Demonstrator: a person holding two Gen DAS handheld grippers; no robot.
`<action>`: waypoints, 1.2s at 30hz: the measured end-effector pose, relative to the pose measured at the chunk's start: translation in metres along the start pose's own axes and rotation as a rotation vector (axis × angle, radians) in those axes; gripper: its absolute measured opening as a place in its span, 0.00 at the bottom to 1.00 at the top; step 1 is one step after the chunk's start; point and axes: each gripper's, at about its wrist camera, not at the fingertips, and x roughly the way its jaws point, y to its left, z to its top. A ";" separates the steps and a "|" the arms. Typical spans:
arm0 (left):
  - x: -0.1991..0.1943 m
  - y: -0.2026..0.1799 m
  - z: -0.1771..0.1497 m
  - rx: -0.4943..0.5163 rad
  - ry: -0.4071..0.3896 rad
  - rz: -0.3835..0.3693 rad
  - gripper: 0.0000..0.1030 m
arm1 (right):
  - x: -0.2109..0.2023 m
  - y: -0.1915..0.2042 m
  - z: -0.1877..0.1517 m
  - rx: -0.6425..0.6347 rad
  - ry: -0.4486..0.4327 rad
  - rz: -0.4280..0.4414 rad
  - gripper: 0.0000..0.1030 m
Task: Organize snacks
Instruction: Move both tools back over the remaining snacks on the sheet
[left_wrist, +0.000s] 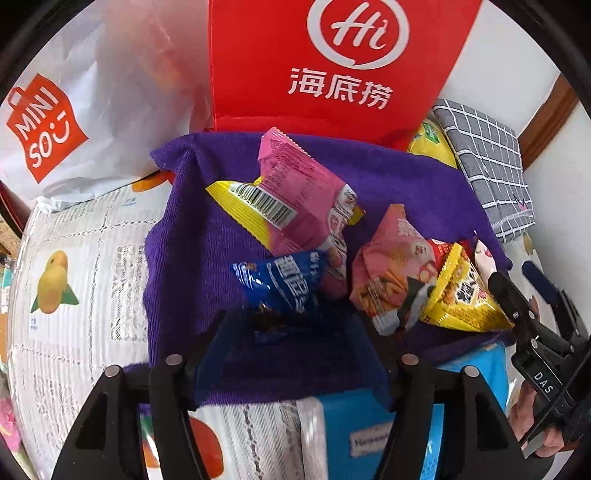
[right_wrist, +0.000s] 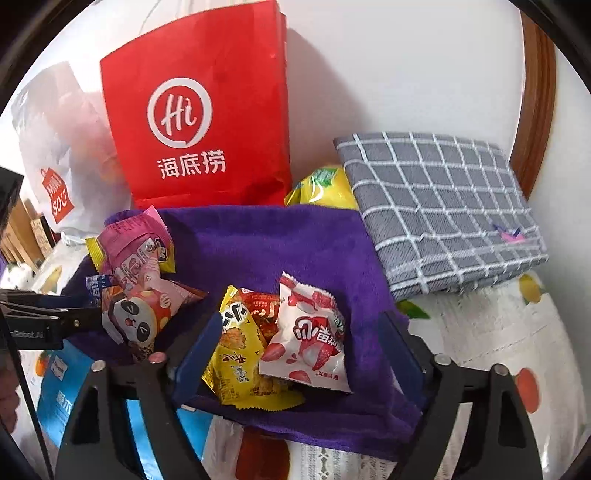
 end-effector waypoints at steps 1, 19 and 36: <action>-0.003 -0.002 -0.001 0.002 -0.006 0.005 0.67 | -0.002 0.001 0.000 -0.013 -0.006 -0.014 0.83; -0.088 0.003 -0.053 -0.018 -0.111 0.008 0.71 | -0.126 0.006 -0.018 0.034 -0.063 0.022 0.83; -0.144 0.003 -0.138 -0.004 -0.168 -0.052 0.71 | -0.210 0.030 -0.134 0.059 0.019 0.252 0.82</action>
